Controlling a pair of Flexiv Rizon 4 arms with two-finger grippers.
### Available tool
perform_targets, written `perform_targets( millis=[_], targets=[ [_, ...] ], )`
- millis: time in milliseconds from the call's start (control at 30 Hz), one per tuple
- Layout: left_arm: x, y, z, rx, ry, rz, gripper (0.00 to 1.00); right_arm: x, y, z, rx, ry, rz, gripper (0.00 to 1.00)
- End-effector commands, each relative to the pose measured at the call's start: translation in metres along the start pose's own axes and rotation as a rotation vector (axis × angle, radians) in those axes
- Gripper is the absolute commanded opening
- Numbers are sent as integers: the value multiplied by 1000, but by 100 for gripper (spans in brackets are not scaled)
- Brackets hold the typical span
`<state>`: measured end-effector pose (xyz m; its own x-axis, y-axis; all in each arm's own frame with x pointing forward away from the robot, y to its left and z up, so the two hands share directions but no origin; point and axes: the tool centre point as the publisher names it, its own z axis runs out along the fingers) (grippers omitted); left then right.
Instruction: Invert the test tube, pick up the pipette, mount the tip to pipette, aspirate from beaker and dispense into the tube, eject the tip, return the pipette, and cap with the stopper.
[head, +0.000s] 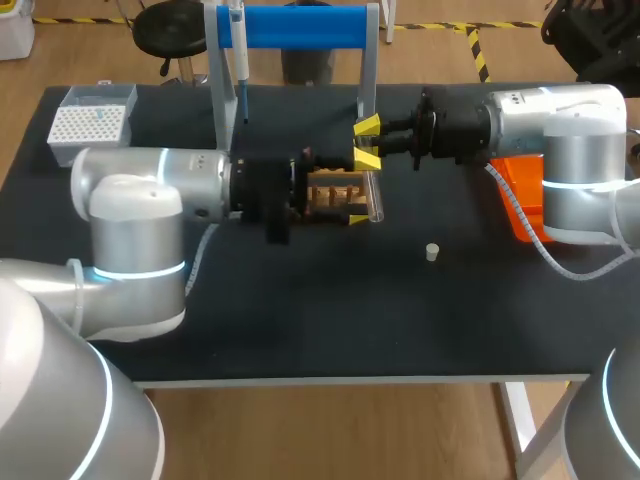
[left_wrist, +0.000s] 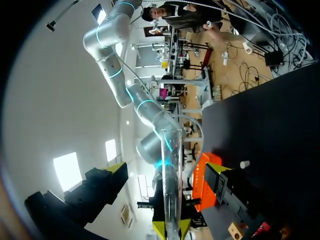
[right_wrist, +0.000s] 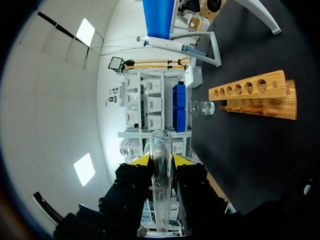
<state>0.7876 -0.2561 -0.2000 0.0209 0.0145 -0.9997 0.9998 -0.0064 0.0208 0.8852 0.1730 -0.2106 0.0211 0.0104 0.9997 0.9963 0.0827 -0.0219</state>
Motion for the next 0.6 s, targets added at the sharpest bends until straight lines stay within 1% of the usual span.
perform_targets(
  millis=[33,133,200,233,400,467,600],
  targets=[
    [0,-1,5,-2,0,1,97,1,-1,0,-3,-2,-1,0],
    [0,-2,7,-6,5,-2,85,1,-1,0,-3,-2,-1,0],
    [0,-2,8,-10,9,-2,74,1,-1,0,-3,-2,-1,0],
    [0,-2,8,-10,10,-3,71,1,-1,0,-3,-2,-1,0],
    [1,-1,11,-8,16,-5,59,1,-1,0,-3,-2,-1,0],
    [1,-1,11,-4,17,-7,58,1,-1,0,-3,-2,-1,0],
    [1,0,13,2,19,-7,50,1,-1,0,-3,-2,-1,0]
  ],
)
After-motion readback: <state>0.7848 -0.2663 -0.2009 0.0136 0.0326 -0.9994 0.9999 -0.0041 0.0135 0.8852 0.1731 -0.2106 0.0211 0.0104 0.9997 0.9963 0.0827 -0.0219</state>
